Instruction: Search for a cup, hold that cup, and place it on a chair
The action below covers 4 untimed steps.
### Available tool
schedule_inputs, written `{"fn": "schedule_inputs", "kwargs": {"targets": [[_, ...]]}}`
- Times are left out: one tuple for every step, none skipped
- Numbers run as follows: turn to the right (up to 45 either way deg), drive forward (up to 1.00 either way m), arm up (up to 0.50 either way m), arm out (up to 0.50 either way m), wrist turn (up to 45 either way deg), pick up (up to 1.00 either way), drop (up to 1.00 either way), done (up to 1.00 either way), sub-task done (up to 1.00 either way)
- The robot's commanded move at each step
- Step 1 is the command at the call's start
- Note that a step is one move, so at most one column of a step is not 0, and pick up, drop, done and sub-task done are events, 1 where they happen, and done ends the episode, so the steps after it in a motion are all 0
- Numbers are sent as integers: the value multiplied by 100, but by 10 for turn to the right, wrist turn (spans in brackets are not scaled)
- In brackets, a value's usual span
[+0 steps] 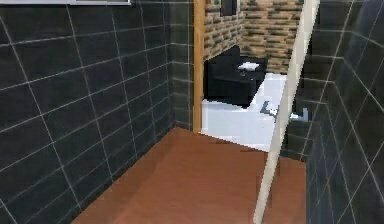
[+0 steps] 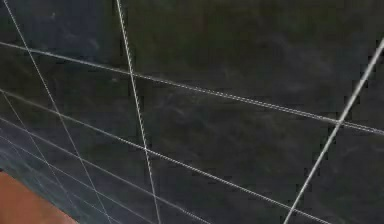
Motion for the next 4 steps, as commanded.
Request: {"fn": "schedule_inputs", "kwargs": {"targets": [[0, 100, 0, 0, 0, 0, 0, 0, 0], [-150, 0, 0, 0, 0, 0, 0, 0, 0], [0, 20, 0, 0, 0, 0, 0, 0, 0], [450, 0, 0, 0, 0, 0, 0, 0, 0]]}}
